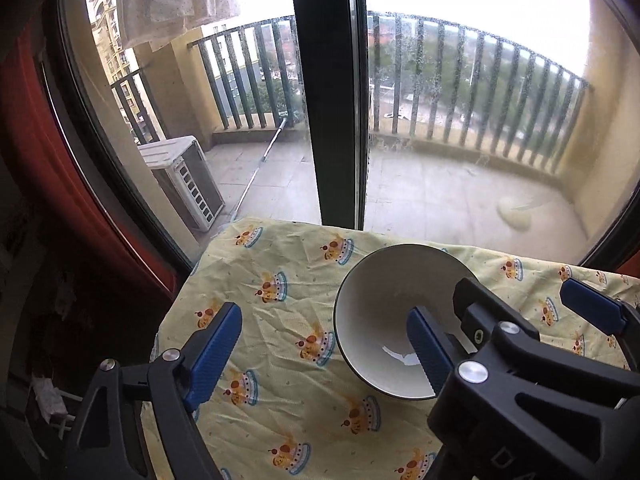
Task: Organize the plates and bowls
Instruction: 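Move both grippers to the small cream bowl, then close both grippers on the small cream bowl rim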
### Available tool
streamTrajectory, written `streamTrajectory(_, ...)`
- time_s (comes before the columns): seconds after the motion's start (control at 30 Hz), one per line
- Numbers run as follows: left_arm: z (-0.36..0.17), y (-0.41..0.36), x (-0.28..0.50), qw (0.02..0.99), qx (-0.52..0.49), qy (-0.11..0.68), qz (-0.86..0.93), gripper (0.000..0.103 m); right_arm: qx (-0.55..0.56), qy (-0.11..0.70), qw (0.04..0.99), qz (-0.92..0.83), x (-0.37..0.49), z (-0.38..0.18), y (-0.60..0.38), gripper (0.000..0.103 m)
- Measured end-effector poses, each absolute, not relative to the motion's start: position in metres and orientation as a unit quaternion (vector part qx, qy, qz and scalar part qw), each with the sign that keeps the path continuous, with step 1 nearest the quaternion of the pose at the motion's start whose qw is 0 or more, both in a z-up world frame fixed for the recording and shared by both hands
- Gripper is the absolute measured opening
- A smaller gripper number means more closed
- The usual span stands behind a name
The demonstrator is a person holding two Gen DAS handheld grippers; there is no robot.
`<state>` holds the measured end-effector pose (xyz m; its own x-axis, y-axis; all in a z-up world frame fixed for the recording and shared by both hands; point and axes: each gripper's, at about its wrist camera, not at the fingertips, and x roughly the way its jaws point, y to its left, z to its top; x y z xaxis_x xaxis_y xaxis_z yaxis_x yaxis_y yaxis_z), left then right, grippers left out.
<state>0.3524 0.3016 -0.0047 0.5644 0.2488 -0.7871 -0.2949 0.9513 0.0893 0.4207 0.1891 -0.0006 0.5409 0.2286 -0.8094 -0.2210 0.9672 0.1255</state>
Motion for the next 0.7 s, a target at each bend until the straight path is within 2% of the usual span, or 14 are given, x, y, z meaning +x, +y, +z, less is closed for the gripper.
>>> streamTrajectory(0.2,-0.024,0.307,0.366,0.877,-0.015,0.447,0.175,0.079,-0.003,0.464,0.878,0.121,0.436,-0.026,0.197,0.090)
streamTrajectory(0.33,-0.037,0.311,0.373,0.872,-0.030,0.456,0.176,0.074,-0.003,0.467,0.875,0.128,0.445,-0.041,0.201,0.083)
streamTrajectory(0.5,-0.048,0.312,0.379,0.866,-0.040,0.464,0.183,0.059,-0.001,0.470,0.873,0.129,0.451,-0.051,0.203,0.065)
streamTrajectory(0.57,-0.053,0.314,0.382,0.864,-0.041,0.467,0.186,0.054,-0.001,0.477,0.868,0.136,0.454,-0.056,0.205,0.055)
streamTrajectory(0.7,-0.056,0.309,0.385,0.867,-0.039,0.468,0.168,0.041,-0.004,0.471,0.872,0.128,0.457,-0.062,0.205,0.044)
